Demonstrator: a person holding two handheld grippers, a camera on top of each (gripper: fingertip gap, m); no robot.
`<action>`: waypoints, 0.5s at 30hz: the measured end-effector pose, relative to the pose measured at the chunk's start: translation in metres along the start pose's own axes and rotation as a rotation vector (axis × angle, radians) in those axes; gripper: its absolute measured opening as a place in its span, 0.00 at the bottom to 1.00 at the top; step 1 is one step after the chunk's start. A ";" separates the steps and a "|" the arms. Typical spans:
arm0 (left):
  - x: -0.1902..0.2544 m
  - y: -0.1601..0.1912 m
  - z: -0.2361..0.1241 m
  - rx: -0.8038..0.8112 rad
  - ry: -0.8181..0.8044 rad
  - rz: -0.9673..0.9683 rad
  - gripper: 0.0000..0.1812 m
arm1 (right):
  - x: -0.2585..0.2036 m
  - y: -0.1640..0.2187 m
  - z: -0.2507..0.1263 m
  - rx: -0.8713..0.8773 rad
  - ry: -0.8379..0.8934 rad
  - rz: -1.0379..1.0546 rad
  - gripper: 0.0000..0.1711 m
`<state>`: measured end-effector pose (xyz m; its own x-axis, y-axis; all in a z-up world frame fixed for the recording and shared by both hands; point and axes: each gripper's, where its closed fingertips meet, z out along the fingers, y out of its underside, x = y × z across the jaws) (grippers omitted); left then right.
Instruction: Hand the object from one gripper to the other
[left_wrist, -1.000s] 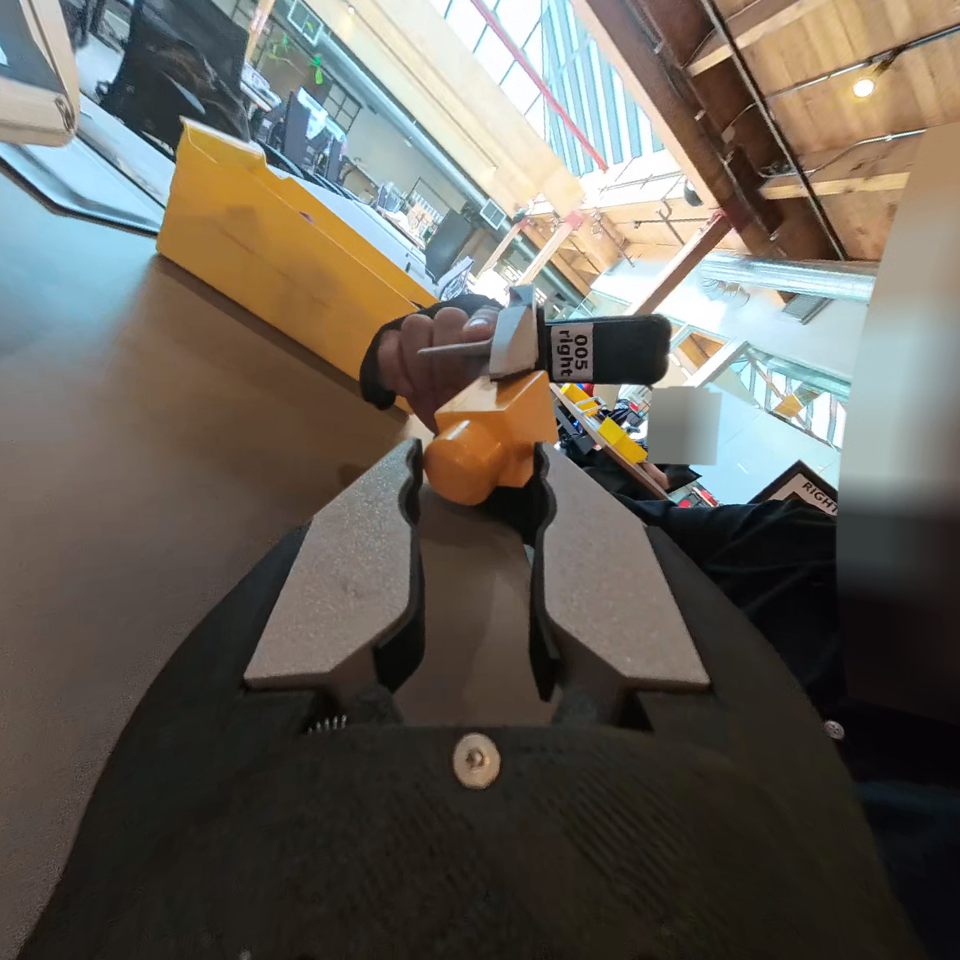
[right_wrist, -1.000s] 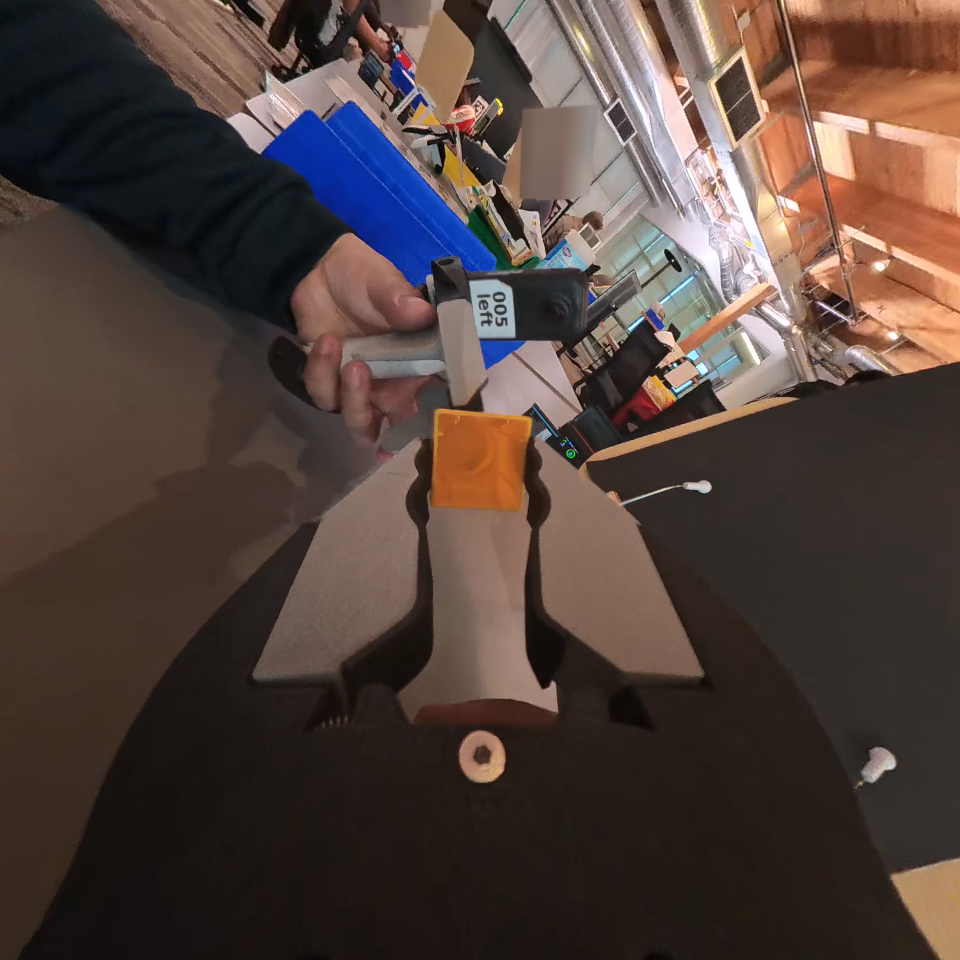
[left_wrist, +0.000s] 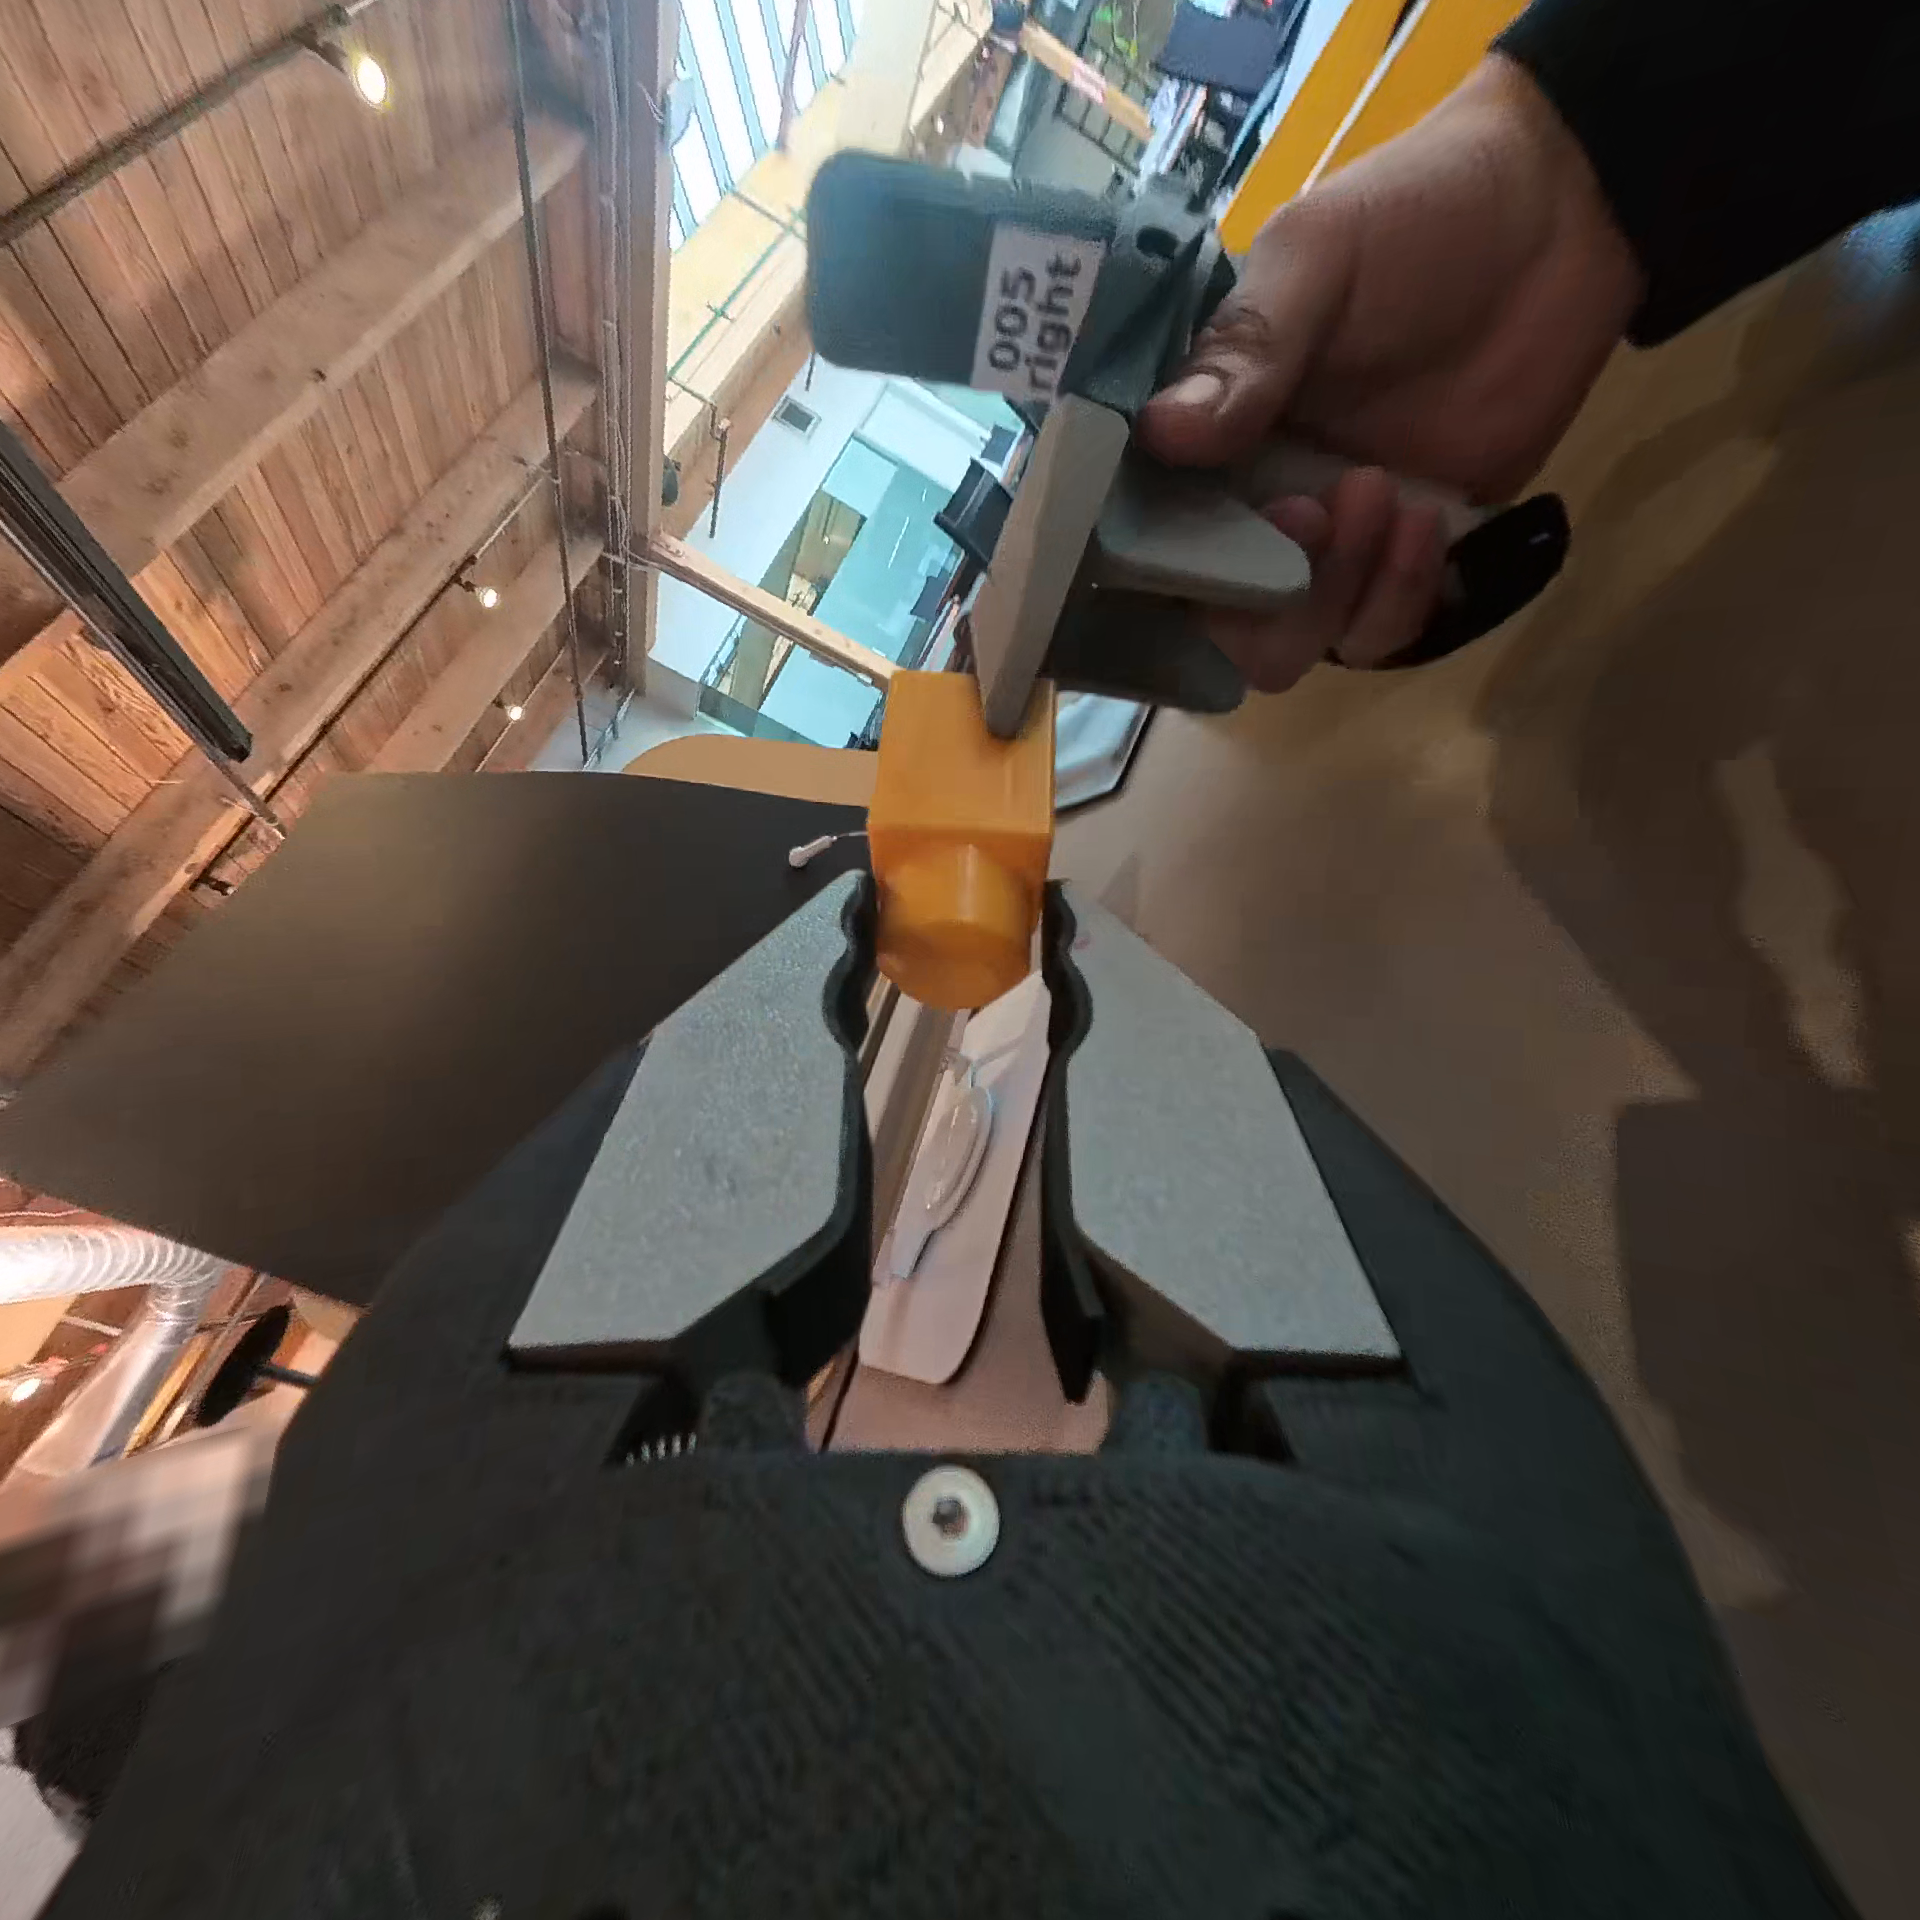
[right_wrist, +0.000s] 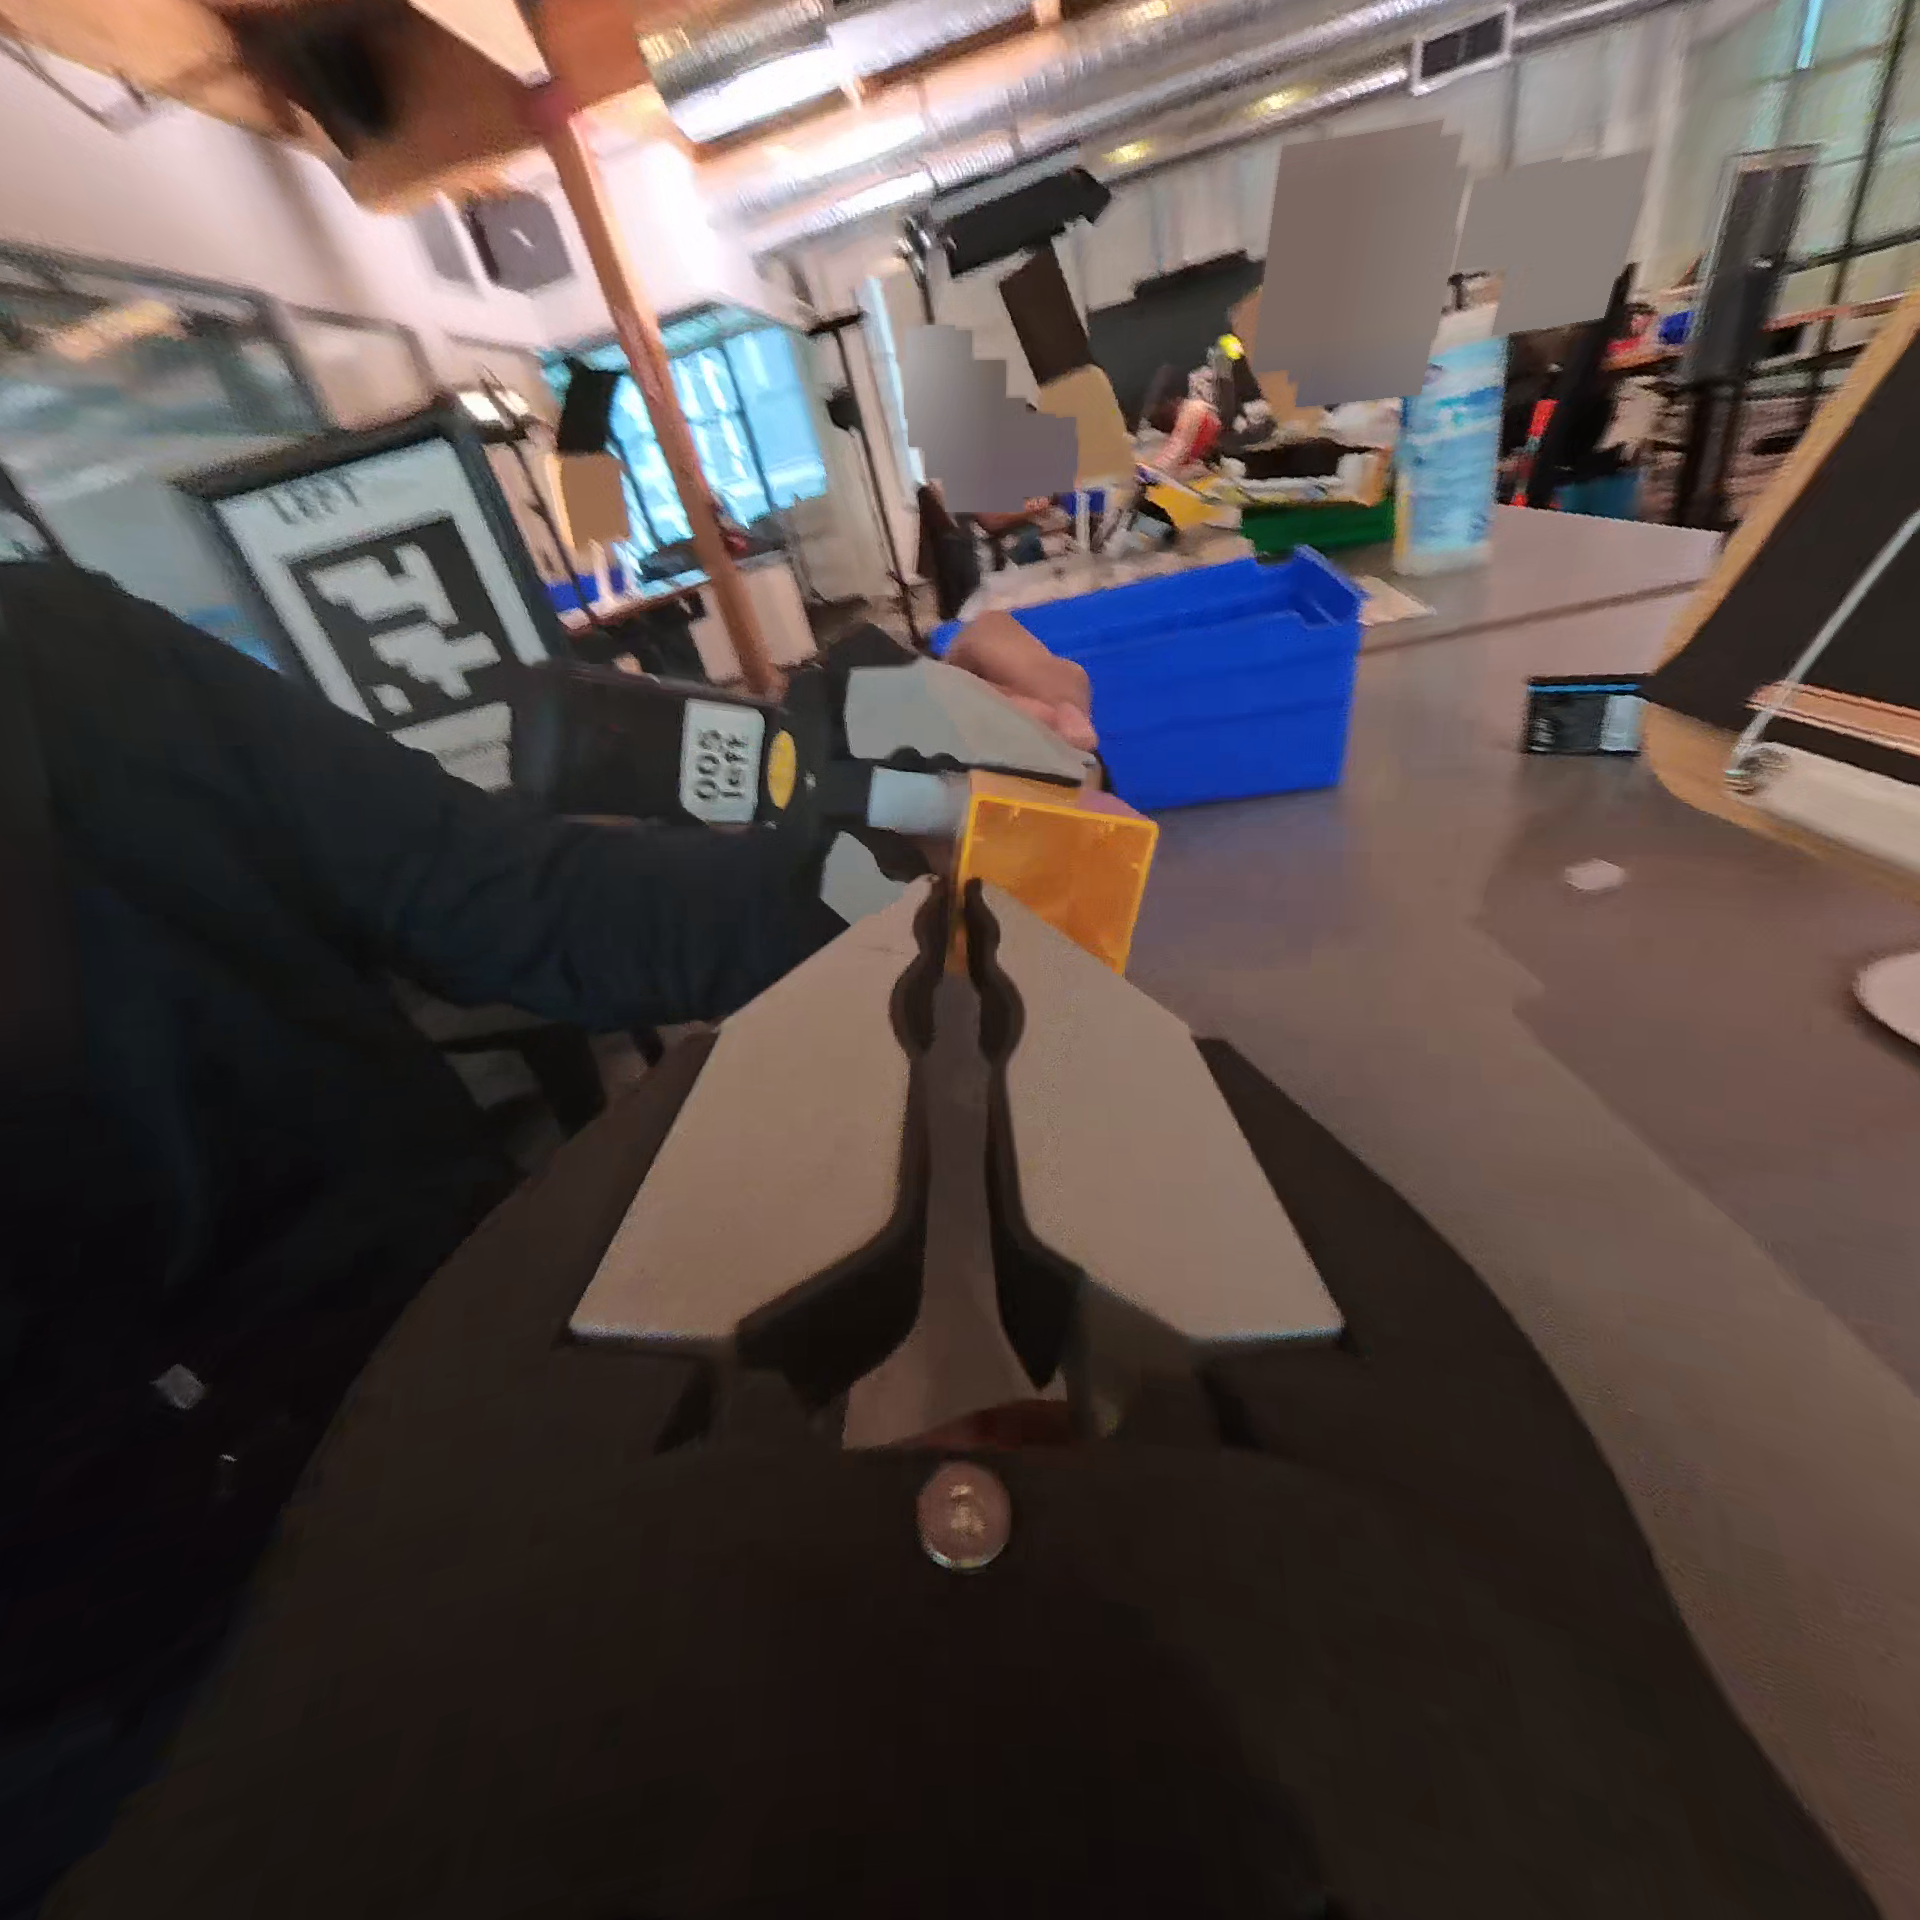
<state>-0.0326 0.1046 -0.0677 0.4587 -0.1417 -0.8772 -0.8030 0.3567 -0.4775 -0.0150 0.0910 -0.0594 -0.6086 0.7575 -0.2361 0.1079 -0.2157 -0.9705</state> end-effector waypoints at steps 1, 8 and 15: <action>0.000 -0.001 0.000 0.002 -0.004 -0.006 0.16 | -0.001 -0.002 0.001 0.024 -0.018 0.041 0.00; 0.023 0.032 0.011 -0.147 0.152 -0.334 0.19 | 0.036 0.024 -0.002 -0.236 0.301 -0.271 0.00; 0.002 0.044 0.010 -0.083 0.273 -1.205 0.35 | 0.083 0.033 -0.021 -0.843 0.862 -1.416 0.00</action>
<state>-0.0630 0.1286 -0.0903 0.8352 -0.5302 0.1464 0.0498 -0.1922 -0.9801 -0.0458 0.1595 -0.1123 -0.0950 0.2003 0.9751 0.4171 0.8974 -0.1437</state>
